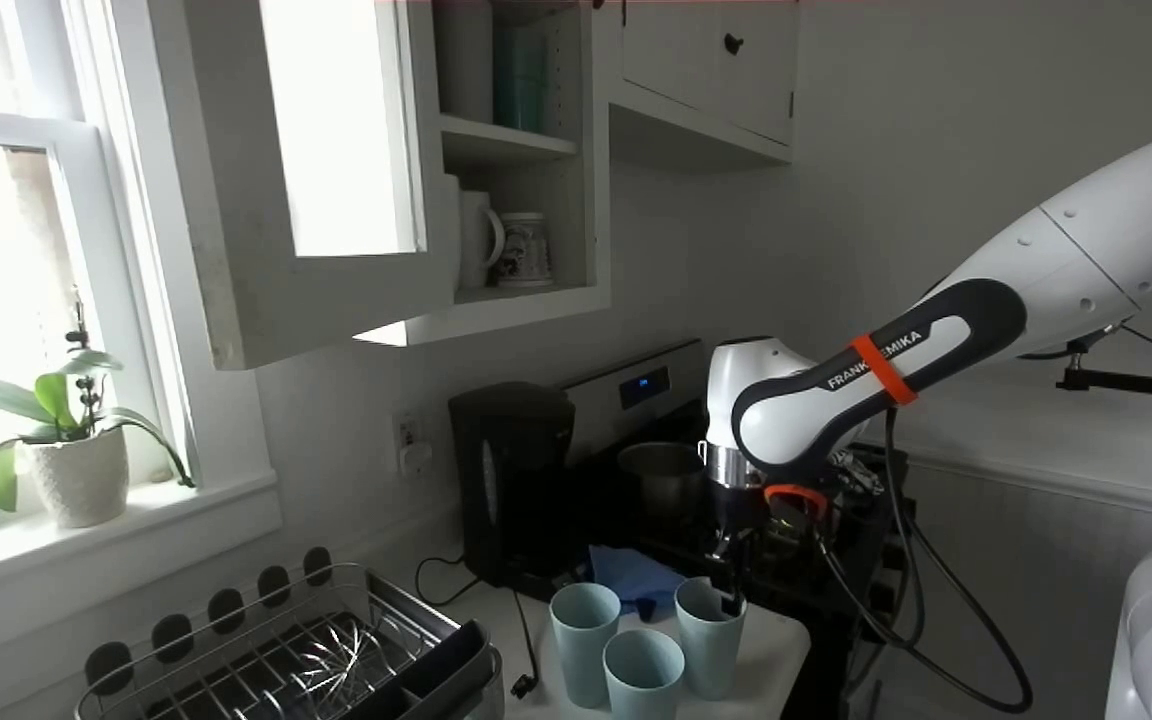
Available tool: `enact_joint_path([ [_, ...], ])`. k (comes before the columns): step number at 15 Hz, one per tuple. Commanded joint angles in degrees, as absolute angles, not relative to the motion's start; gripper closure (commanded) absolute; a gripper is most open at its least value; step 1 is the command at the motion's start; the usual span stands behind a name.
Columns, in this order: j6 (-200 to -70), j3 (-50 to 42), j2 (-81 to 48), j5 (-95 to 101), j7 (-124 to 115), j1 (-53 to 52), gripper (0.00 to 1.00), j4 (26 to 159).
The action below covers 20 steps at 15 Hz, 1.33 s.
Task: Put the cup on the right inside the cup in the middle and then put them inside the cup on the left
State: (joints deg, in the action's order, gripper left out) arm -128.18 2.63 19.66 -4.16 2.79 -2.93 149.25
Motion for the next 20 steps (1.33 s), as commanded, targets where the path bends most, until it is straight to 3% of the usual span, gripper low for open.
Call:
enact_joint_path([
  [1,-127.67,1.73,20.24,-3.21,3.06,-2.49,0.89,147.97],
  [2,-128.01,1.55,19.78,-3.26,3.05,-2.42,0.97,147.57],
  [4,-128.77,1.11,19.13,-3.91,3.45,-2.52,1.0,146.98],
  [10,-125.49,1.75,23.21,-3.6,3.24,-3.3,0.99,143.47],
  [15,-115.3,3.92,29.67,-3.76,3.87,-5.94,0.99,136.73],
  [20,-111.88,5.33,28.34,-5.93,6.2,-10.2,0.99,129.84],
])
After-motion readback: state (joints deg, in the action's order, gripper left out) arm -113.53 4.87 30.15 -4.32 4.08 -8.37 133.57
